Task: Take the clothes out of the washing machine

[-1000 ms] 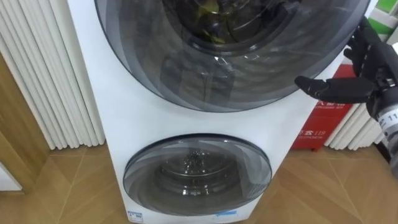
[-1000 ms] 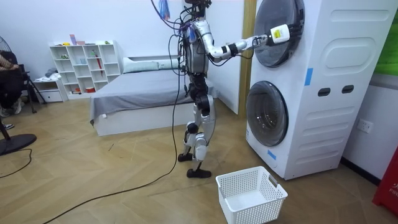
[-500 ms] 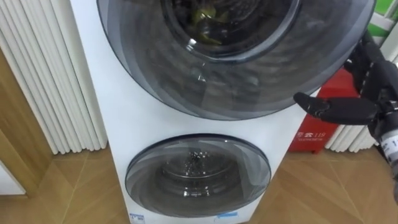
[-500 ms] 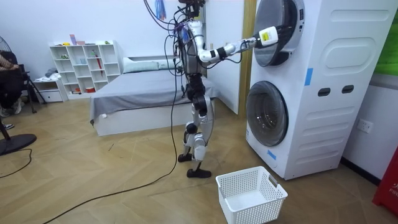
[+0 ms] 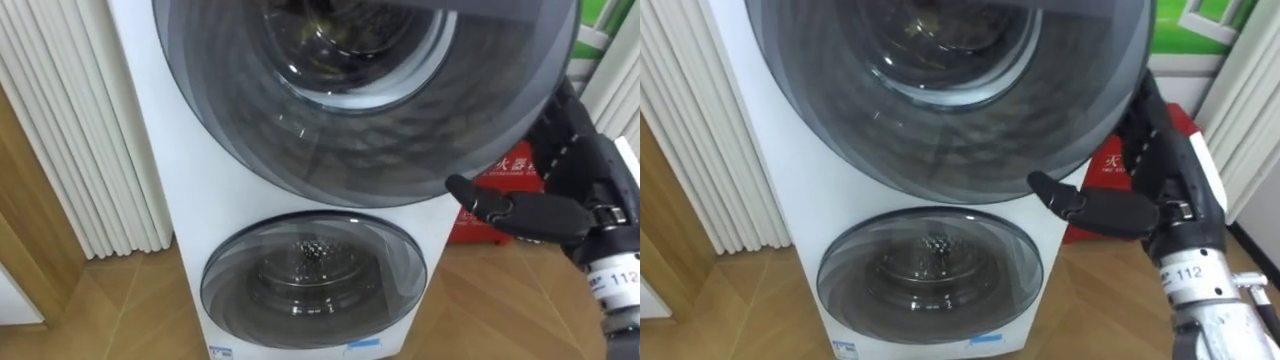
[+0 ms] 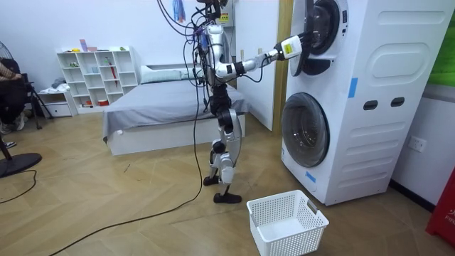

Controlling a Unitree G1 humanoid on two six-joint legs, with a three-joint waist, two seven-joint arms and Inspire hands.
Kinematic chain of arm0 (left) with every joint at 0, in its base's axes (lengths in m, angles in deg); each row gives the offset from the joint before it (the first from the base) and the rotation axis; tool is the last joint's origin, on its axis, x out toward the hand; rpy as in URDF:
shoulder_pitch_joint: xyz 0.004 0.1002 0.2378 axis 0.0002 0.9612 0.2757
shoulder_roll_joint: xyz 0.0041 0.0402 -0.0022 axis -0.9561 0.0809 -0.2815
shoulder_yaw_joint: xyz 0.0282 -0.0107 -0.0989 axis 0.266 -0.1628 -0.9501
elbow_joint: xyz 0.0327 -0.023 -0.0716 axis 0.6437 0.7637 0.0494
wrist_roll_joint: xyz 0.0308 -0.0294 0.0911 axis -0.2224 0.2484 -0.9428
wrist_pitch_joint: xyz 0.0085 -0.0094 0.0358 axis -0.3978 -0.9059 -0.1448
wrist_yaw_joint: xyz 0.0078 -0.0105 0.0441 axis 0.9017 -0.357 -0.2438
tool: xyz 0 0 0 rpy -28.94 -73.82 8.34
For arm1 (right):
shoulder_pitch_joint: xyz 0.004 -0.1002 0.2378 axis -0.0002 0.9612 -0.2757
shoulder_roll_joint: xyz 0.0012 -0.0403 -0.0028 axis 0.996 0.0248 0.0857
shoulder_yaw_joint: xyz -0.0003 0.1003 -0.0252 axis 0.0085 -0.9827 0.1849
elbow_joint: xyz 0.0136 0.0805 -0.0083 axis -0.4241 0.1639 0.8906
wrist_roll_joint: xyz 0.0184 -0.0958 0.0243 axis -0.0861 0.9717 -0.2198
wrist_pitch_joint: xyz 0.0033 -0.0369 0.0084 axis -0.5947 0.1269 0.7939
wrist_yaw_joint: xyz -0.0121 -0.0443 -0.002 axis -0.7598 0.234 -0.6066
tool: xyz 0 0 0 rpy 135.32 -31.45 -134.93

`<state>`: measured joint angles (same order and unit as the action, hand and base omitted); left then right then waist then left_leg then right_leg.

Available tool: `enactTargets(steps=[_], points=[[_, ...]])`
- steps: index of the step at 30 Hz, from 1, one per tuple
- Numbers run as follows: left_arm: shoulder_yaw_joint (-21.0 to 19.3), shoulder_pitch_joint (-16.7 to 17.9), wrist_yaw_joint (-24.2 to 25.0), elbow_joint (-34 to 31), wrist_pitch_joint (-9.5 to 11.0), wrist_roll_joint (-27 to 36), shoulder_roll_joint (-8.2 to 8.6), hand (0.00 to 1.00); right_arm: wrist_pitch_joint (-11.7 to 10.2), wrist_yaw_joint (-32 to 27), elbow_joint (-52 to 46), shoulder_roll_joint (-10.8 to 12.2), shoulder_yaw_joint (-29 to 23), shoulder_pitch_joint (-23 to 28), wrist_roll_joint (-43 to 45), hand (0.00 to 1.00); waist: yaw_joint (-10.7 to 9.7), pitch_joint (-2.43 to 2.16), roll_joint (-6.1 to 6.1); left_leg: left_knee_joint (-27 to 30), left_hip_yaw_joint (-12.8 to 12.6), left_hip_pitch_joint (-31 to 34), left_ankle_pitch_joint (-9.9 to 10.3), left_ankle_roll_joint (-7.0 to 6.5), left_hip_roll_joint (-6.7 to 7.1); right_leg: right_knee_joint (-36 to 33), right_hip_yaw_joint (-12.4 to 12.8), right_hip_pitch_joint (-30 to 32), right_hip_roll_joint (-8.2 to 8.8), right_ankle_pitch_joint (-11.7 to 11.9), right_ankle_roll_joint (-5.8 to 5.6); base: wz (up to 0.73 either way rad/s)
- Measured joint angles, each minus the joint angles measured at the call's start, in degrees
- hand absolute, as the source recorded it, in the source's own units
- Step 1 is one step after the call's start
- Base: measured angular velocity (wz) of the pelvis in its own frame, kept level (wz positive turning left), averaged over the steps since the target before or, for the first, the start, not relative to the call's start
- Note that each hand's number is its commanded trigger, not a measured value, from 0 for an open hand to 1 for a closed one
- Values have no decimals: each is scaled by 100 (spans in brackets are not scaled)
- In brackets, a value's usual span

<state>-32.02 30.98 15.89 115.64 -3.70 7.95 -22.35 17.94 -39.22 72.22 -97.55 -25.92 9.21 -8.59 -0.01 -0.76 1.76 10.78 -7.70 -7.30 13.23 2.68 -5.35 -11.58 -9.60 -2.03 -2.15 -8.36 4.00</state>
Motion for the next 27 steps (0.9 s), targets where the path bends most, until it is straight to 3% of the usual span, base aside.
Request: enactTargets(steps=[5, 18, 23, 27], points=[[-7, -2, 2, 0, 0, 4, -2, 0, -94, 236, -3, 5, 22, 241, -8, 0, -28, 4, -33, -4, -24, -35, -4, 6, 2, -2, 14, -13, 3, 7, -3, -1], [-1, -66, 146, 127, 19, 24, 29, 0, -16, 881, 5, 150, 359, 957, -1, 0, -34, 49, -44, -47, -48, -17, -4, 6, 9, 98, 95, 1, -25, 21, -21, -1], [0, -109, 146, 126, 40, 21, 56, 0, -7, 1220, 4, 160, 539, 1044, 36, 0, -30, 78, -85, -52, -122, -16, -4, 6, 10, 121, 163, 18, -34, 19, -24, -8], [28, -120, 143, 121, 62, 21, 60, 0, 10, 1423, -28, 182, 678, 1103, 38, 0, -34, 74, -95, -50, -170, 15, -4, 6, 5, 180, 165, 16, -43, 20, -26, 0]])
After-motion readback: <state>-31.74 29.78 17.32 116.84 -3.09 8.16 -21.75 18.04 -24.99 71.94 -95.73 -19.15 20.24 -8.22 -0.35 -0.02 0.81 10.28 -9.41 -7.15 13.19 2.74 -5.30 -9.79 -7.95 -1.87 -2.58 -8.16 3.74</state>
